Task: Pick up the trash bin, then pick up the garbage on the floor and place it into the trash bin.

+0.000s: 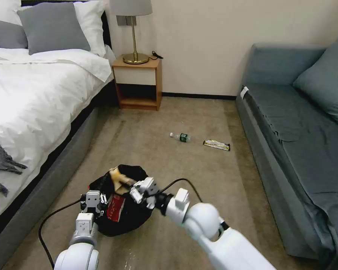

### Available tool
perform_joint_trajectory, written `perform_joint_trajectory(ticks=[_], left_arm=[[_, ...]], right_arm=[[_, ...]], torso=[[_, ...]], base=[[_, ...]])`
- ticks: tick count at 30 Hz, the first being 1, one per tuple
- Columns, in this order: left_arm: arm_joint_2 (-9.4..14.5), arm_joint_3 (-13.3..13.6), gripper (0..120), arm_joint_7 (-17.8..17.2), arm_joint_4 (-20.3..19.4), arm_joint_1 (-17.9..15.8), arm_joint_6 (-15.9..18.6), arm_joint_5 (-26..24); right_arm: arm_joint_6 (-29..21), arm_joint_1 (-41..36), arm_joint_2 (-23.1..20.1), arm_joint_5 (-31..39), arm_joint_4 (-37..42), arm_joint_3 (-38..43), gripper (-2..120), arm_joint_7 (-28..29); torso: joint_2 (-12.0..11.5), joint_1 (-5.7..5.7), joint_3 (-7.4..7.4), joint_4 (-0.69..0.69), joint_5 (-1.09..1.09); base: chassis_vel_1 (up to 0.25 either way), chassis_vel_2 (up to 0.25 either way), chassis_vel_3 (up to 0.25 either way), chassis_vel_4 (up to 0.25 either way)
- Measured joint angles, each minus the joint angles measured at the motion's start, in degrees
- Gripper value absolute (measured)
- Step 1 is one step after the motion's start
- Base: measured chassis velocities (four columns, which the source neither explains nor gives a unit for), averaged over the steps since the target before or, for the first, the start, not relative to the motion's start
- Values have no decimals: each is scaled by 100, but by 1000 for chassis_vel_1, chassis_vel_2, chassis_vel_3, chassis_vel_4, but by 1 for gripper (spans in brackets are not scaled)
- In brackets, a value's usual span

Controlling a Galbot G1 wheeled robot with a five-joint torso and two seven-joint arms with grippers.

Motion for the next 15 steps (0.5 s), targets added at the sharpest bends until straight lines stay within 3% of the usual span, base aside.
perform_joint_trajectory(ticks=[15], left_arm=[[19,-40,4,24,-84,50,-29,0]], right_arm=[[243,162,368,-266,-1031,46,0,21]], torso=[[0,0,0,0,0]], base=[[0,0,0,0]])
